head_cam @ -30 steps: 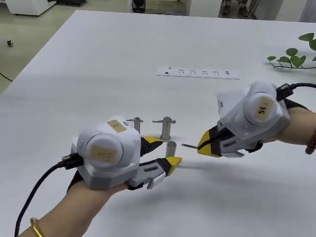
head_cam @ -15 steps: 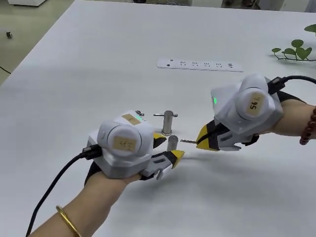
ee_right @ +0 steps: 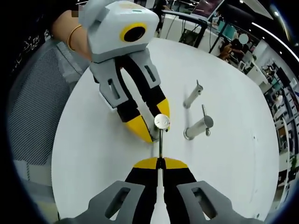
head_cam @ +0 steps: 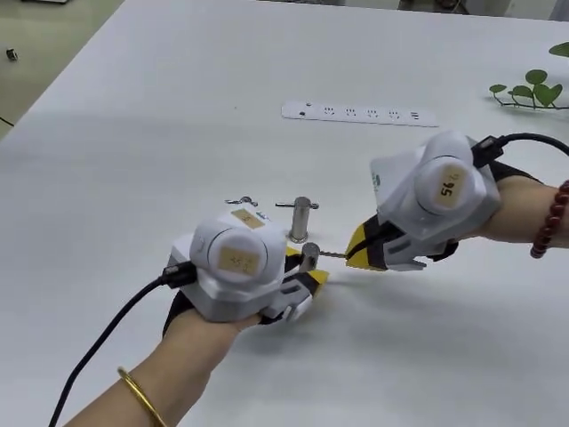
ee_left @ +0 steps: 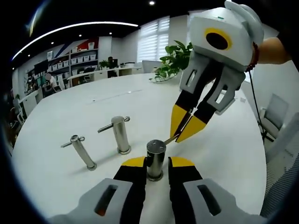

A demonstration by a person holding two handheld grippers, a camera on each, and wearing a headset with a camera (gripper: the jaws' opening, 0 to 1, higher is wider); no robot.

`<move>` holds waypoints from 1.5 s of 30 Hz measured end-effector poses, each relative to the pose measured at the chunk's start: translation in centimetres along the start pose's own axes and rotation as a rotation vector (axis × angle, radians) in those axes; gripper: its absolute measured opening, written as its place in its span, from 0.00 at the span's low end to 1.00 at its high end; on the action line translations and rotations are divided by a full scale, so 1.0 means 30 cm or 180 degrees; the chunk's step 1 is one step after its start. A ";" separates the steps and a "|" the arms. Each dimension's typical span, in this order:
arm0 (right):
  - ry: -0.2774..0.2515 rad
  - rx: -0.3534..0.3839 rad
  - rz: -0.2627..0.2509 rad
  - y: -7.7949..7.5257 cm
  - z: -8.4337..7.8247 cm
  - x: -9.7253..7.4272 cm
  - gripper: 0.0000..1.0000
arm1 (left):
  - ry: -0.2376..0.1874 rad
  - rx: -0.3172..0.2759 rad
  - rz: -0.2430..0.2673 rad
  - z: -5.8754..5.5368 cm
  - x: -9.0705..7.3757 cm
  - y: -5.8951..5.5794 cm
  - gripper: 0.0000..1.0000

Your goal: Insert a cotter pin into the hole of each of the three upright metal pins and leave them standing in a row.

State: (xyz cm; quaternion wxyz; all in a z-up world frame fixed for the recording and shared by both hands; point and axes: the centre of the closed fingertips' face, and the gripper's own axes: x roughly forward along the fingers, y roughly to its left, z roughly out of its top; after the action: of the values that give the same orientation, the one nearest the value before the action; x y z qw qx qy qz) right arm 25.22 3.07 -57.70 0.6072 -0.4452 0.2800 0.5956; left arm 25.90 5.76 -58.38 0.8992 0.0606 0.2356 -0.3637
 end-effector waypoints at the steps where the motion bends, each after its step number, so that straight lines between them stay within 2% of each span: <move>1: 0.0000 -0.0009 0.0003 0.001 0.003 0.000 0.00 | -0.0001 0.0016 0.0024 0.000 0.000 0.005 0.10; 11: 0.0070 -0.0096 -0.0001 0.001 0.007 -0.008 0.00 | -0.0096 -0.0019 -0.0030 -0.001 0.000 0.003 0.10; 18: 0.0039 -0.0114 -0.0004 -0.003 0.018 -0.016 0.00 | -0.0114 0.0011 -0.0039 -0.002 0.004 0.001 0.10; 24: -0.0016 -0.0143 -0.0014 -0.002 0.041 -0.020 0.00 | -0.0183 0.0017 -0.0064 -0.003 0.004 0.000 0.10; 34: -0.0125 -0.0002 0.0009 0.001 0.088 -0.025 0.00 | -0.0221 0.0068 -0.0083 -0.003 0.005 0.001 0.10; 45: -0.0194 0.0203 -0.0007 0.000 0.098 -0.012 0.00 | -0.0262 0.0020 -0.0109 -0.006 0.006 0.002 0.10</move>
State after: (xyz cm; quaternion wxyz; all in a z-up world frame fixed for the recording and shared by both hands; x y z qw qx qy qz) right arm 24.61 5.46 -56.09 0.6300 -0.4075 0.2797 0.5990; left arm 25.99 5.73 -58.62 0.9016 0.0443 0.1983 -0.3819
